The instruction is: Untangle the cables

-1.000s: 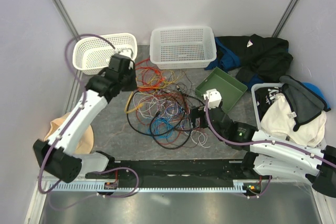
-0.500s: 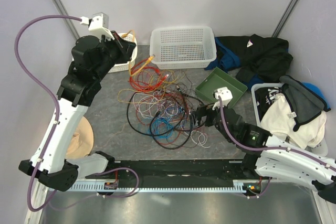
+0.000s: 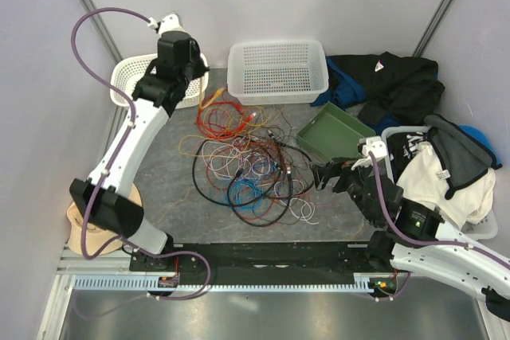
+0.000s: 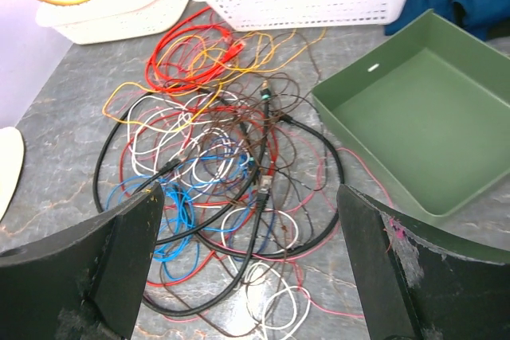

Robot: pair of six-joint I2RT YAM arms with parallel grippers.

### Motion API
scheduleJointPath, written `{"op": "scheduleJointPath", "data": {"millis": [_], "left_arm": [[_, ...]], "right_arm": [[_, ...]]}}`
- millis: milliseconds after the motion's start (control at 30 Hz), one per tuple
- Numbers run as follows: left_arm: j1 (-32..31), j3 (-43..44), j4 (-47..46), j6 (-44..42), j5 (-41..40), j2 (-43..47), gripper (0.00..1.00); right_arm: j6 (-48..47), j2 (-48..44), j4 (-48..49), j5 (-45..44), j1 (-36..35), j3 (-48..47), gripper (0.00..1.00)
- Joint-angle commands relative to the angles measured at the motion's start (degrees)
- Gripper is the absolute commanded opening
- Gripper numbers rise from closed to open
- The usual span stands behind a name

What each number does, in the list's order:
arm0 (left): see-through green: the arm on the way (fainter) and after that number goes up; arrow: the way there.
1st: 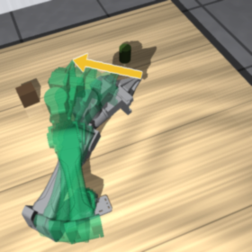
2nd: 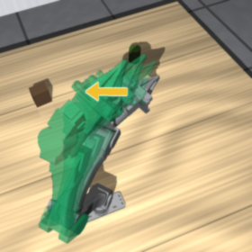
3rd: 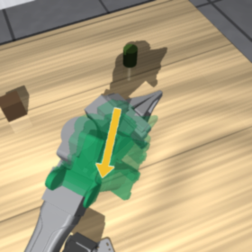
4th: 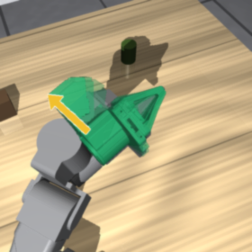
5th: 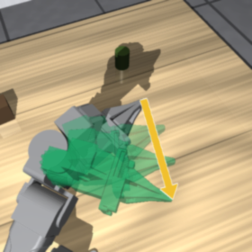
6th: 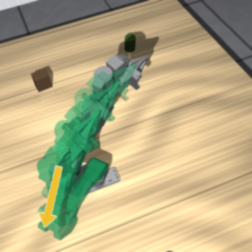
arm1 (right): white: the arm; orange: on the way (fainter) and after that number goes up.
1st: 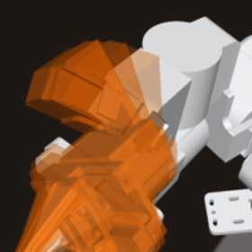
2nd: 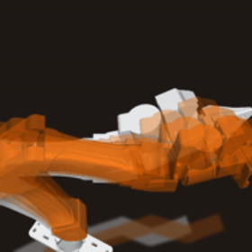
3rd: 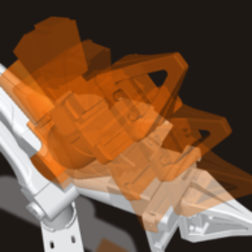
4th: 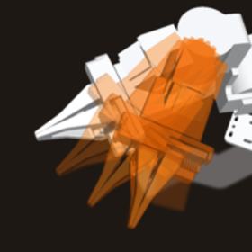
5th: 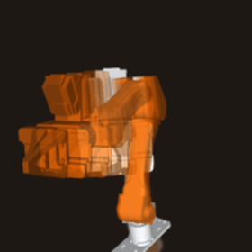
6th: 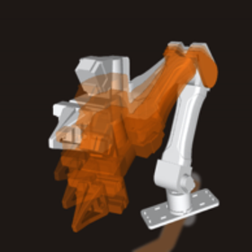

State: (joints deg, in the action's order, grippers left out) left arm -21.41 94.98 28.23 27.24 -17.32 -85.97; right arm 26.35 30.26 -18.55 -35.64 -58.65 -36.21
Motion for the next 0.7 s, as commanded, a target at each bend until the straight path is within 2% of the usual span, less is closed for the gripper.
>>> {"op": "scheduleJointPath", "data": {"millis": [0, 100, 300, 567, 600, 633, 667], "left_arm": [[10.4, 7.2, 1.4, 8.8, -5.2, -6.6, 0.05], [17.4, 11.3, 3.5, 16.7, -1.4, -12.6, 0.02], [21.1, 18.8, 1.5, 23.3, -0.9, -23.6, 0.02], [21.3, 36.0, 1.4, 21.3, 1.9, -39.8, 0.02], [21.3, 39.7, 1.6, 20.3, 2.1, -42.1, 0.07], [21.3, 41.7, 2.1, 19.3, 1.9, -43.2, 0.37], [21.3, 43.2, 2.6, 18.2, 1.7, -43.9, 0.53]], "right_arm": [[-0.1, -0.9, -2.5, -2.6, -0.1, -2.4, 0.98], [-0.2, 0.0, -2.8, -2.1, -0.1, -2.3, 0.98], [1.1, 3.1, -2.5, -0.3, -0.1, -1.4, 0.98], [0.7, 8.2, 2.3, -0.5, -0.1, 0.9, 0.98], [0.5, 9.5, 2.9, -0.7, -0.1, 0.9, 0.98], [0.4, 10.3, 3.0, -0.7, -0.1, 0.7, 0.98], [0.3, 11.0, 3.1, -0.7, -0.1, 0.5, 0.98]]}}
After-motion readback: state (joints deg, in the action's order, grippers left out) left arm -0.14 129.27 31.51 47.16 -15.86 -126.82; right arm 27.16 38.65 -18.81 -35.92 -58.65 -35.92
